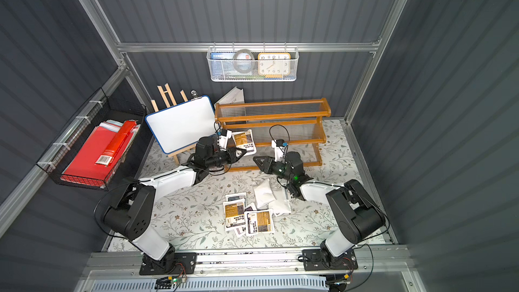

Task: Place the bagged coffee beans on the shelf by color
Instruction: Pick up the bagged coffee beans at the center of the board.

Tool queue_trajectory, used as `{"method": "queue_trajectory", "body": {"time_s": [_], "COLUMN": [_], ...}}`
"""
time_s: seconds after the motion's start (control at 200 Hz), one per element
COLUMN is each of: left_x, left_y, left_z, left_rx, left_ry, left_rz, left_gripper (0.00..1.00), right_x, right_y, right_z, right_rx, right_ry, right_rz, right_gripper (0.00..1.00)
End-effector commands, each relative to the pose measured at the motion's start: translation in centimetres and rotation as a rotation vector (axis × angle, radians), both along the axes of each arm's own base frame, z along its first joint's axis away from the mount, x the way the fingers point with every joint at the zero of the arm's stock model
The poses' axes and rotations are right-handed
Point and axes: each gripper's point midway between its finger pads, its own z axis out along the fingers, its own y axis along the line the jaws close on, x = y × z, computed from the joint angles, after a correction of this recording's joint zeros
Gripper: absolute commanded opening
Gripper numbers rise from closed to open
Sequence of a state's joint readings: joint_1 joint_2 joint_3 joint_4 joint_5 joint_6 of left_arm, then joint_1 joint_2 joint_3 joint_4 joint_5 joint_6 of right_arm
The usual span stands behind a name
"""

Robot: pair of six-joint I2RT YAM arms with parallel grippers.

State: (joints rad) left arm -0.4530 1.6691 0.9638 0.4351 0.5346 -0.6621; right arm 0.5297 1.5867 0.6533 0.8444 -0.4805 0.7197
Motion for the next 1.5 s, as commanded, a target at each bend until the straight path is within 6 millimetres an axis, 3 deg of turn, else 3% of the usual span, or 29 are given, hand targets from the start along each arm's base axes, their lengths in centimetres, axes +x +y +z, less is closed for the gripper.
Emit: {"method": "queue_trajectory", "body": {"time_s": [0.0,0.31,0.59,0.655,0.76,0.79,0.895,0.925,1.001,1.126,1.491], "left_x": [0.1,-0.4,-1.0,-1.1,-1.0,-0.9,-0.5,-0.4,-0.1,0.4,2.8], "left_y": [-0.8,-1.5,-1.8,-1.8,-1.8,-1.7,-1.2,-0.9,-0.3,1.0,6.3], "left_z": [0.0,0.2,-0.4,-0.5,-0.4,-0.3,0.0,0.2,0.5,0.5,1.2], "left_rx": [0.015,0.023,0.027,0.031,0.038,0.042,0.061,0.069,0.081,0.105,0.217], "left_ry": [-0.011,-0.024,-0.008,-0.005,-0.010,-0.012,-0.017,-0.021,-0.035,-0.041,-0.122], "left_rz": [-0.034,-0.080,-0.120,-0.126,-0.121,-0.116,-0.075,-0.058,-0.012,0.072,0.396], "left_gripper": [0.00,0.00,0.00,0.00,0.00,0.00,0.14,0.24,0.28,0.49,0.55], "right_x": [0.7,1.8,2.8,2.8,2.7,2.7,2.3,2.3,2.0,1.3,-1.5], "right_y": [0.8,1.6,2.1,2.1,1.9,1.9,1.5,1.3,0.9,0.3,-1.9], "right_z": [2.4,2.6,3.1,3.2,3.3,3.3,2.6,2.3,1.6,1.0,1.1], "right_rx": [0.046,0.070,0.110,0.111,0.111,0.109,0.074,0.057,0.006,-0.063,-0.186], "right_ry": [-0.060,-0.058,-0.068,-0.070,-0.070,-0.070,-0.065,-0.065,-0.061,-0.063,-0.068], "right_rz": [0.022,0.030,0.025,0.023,0.020,0.017,0.009,0.005,-0.007,-0.004,-0.006], "right_gripper": [0.38,0.37,0.27,0.20,0.00,0.00,0.00,0.00,0.00,0.00,0.00]}}
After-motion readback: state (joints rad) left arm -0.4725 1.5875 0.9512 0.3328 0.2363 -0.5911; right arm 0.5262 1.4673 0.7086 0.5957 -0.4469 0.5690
